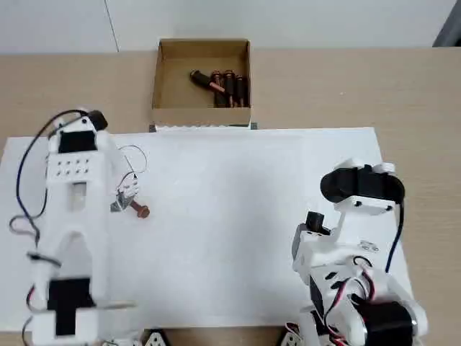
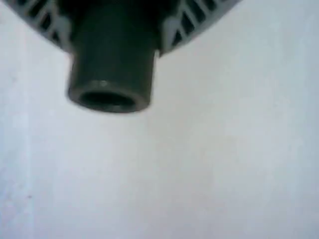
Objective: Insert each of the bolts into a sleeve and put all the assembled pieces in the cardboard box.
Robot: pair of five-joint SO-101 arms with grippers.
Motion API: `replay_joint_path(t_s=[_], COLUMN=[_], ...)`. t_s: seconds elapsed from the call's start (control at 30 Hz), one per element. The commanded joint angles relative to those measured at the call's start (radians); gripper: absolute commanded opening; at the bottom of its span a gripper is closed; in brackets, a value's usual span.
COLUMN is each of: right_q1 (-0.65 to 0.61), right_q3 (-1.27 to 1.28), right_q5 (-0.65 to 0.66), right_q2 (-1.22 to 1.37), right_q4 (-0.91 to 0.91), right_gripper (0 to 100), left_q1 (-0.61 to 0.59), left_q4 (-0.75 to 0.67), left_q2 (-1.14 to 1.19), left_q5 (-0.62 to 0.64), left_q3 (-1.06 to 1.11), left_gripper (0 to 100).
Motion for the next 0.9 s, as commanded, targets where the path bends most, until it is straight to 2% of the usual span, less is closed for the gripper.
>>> replay_joint_path(t_s=[0.0, 0.13, 0.3, 0.53, 0.77, 0.87], right_q1=[0.005, 0.005, 0.005, 0.005, 0.005, 0.005], right_q3=[-0.006, -0.006, -0.006, -0.006, -0.006, -0.006], right_q5=[-0.005, -0.005, -0.005, -0.005, -0.005, -0.005], right_q2=[0.004, 0.004, 0.004, 0.004, 0.004, 0.004], right_q4=[-0.021, -0.021, -0.021, -0.021, -0.021, -0.021], right_gripper=[0.2, 0.2, 0.2, 0.2, 0.2, 0.2], left_q1=[-0.008, -0.006, -0.008, -0.008, -0.008, -0.008], left_q4=[0.023, 0.015, -0.003, -0.006, -0.098, -0.121], left_q2=[0.084, 0.121, 0.155, 0.255, 0.334, 0.342], left_q5=[0.021, 0.032, 0.034, 0.034, 0.032, 0.032], left_q3=[-0.087, -0.142, -0.165, -0.166, -0.166, -0.166], left_gripper=[0, 2, 13, 13, 13, 8])
